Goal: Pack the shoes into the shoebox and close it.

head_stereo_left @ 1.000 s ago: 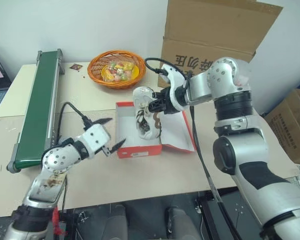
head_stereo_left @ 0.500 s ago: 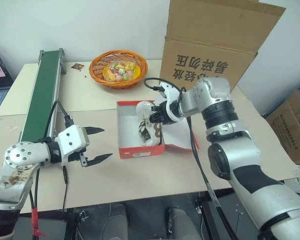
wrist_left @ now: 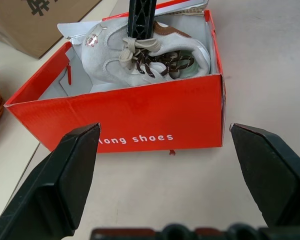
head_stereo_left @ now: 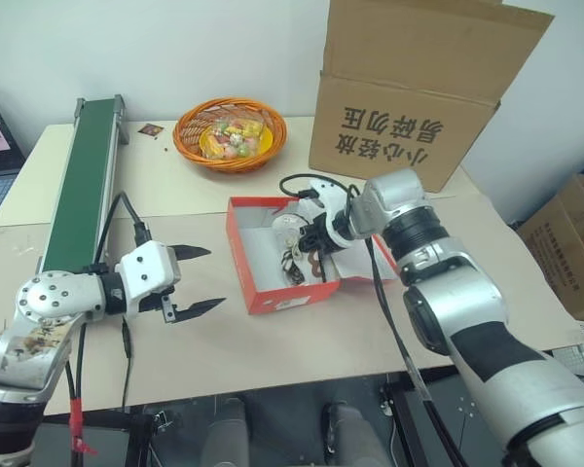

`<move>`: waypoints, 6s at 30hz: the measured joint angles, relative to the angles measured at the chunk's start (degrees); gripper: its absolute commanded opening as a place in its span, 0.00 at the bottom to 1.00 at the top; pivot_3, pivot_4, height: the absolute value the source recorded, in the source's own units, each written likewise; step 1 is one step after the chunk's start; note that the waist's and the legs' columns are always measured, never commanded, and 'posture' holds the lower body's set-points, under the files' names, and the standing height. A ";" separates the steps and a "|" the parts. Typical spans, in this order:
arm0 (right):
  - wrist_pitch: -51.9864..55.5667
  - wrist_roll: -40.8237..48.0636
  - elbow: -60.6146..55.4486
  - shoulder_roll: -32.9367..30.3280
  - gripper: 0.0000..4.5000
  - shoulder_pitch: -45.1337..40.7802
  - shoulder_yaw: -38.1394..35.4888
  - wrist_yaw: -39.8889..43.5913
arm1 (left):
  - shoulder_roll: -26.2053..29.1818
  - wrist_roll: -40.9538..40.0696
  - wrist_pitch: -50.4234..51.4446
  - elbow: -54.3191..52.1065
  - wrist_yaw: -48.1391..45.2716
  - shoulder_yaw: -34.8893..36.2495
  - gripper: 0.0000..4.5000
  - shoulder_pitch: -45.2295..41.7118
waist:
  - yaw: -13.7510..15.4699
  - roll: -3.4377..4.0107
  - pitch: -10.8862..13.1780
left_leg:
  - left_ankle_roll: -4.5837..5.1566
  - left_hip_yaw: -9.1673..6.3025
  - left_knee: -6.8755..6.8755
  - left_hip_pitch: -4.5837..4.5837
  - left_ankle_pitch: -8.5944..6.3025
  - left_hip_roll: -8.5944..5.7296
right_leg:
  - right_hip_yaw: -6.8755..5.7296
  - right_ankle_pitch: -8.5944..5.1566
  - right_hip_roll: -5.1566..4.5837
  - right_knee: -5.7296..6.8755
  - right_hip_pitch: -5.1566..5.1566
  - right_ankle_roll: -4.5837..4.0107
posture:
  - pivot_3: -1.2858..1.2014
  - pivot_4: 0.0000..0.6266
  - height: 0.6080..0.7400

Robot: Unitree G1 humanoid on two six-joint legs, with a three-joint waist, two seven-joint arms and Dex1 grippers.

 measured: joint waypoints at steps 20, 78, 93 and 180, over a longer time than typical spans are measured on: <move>-3.09 -2.93 2.93 1.65 0.82 -1.90 -3.84 1.39 | -0.80 0.01 0.81 0.05 0.55 -1.20 1.00 -0.57 | 0.06 0.00 0.00 | 0.00 0.00 0.00 0.00 0.00 0.00 | 0.00 0.02 0.00 0.03 -0.01 0.02 | 0.52 0.24 0.76; -35.65 -5.41 -52.84 7.24 0.99 33.43 3.26 -6.53 | -23.66 6.63 21.78 4.54 52.04 22.62 1.00 2.92 | 0.32 -0.11 -0.07 | -0.46 -0.06 0.08 0.48 -0.28 -0.02 | -0.08 0.00 -0.02 -0.04 0.65 0.12 | 0.52 0.24 0.76; -33.99 -5.48 -52.96 7.22 0.99 33.59 2.99 -8.34 | -20.77 4.35 38.46 3.48 53.27 22.50 1.00 -5.25 | 0.21 -0.11 -0.07 | -0.46 -0.06 0.07 0.48 -0.28 -0.02 | -0.08 0.00 -0.01 -0.04 0.65 0.13 | 0.52 0.24 0.76; -6.25 23.67 -41.64 15.77 1.00 18.62 -24.37 -14.68 | -30.43 8.03 37.46 -12.74 54.83 0.76 0.00 -14.03 | 1.55 -0.23 -0.12 | -0.32 -0.11 0.10 0.33 -0.15 -0.03 | -0.19 0.02 -0.04 -0.15 0.75 0.13 | 0.52 0.24 0.76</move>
